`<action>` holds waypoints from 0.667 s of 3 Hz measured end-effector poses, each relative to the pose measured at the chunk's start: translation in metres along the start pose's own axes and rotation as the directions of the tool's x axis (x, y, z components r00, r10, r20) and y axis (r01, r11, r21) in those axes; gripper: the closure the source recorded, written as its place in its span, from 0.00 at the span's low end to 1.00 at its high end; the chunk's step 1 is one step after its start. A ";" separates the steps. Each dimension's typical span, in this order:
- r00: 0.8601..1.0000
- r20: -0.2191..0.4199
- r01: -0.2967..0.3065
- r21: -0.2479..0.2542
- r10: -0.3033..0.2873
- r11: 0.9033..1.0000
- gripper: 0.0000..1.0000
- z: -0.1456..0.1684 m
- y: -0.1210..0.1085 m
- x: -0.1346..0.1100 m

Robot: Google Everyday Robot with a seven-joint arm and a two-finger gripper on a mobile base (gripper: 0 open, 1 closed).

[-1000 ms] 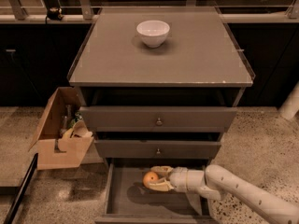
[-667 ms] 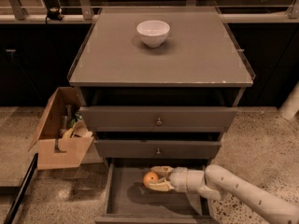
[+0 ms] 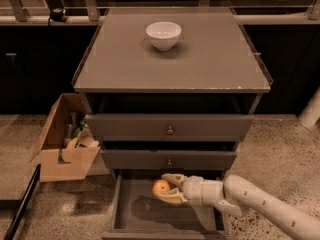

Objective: Pick orange from bottom drawer and place on counter

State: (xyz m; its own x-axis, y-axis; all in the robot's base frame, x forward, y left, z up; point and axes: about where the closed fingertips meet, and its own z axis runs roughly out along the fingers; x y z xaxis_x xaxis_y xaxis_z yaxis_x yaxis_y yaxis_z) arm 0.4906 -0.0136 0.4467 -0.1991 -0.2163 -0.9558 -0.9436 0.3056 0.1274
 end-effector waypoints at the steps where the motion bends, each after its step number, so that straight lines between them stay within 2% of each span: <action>1: 0.996 0.003 0.084 0.052 -0.084 0.995 1.00 -0.021 0.016 -0.045; 2: 0.978 -0.016 0.210 0.108 -0.210 0.972 1.00 -0.044 0.034 -0.111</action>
Offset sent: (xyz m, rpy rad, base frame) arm -0.0288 -0.0154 0.1736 -0.1209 -0.3122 -0.0729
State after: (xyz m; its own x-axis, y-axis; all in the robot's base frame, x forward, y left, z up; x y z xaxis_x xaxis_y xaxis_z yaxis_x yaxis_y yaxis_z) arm 0.4691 -0.0199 0.5688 -0.0009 -0.2908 -0.9568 -0.9302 0.3514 -0.1059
